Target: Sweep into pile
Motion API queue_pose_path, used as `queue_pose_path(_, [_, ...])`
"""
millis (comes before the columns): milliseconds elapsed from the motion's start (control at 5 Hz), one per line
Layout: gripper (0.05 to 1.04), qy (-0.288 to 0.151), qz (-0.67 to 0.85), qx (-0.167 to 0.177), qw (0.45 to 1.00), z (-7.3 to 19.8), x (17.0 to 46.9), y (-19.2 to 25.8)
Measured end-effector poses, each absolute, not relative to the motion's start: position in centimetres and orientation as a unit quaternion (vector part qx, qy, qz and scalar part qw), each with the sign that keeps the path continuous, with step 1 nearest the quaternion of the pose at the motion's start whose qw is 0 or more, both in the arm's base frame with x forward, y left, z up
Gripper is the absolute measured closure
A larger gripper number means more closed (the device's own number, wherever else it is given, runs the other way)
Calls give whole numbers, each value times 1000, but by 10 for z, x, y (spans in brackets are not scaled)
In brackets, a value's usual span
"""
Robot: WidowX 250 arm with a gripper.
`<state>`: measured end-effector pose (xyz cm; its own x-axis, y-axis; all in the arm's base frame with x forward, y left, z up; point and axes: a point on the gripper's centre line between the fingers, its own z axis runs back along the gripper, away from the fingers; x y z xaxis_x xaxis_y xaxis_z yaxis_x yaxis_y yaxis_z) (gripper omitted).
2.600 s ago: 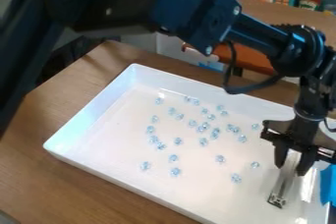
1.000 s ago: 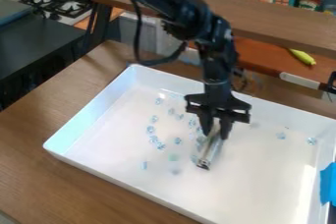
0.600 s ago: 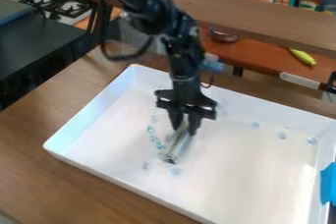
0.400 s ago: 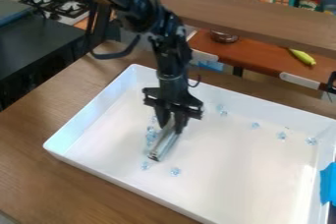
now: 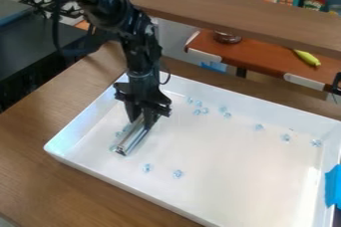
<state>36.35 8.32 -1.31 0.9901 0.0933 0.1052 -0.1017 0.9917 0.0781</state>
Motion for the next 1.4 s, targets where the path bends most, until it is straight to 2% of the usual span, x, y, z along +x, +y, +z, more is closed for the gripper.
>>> queue_pose_path(200, [719, -54, 42, 49, 996, -12, 363, 87])
queue_pose_path(400, [719, -41, 68, 27, 996, -4, 353, 96])
queue_pose_path(600, [719, -85, 81, -4, 993, 24, 368, 68])
queue_pose_path(800, [719, -131, 66, -35, 989, 53, 381, 21])
queue_pose_path(1000, [719, -138, 49, -70, 987, 61, 386, -15])
queue_pose_path(1200, [719, -133, 14, -93, 987, 53, 399, -67])
queue_pose_path(1400, [719, -105, 16, -119, 987, 37, 411, -103])
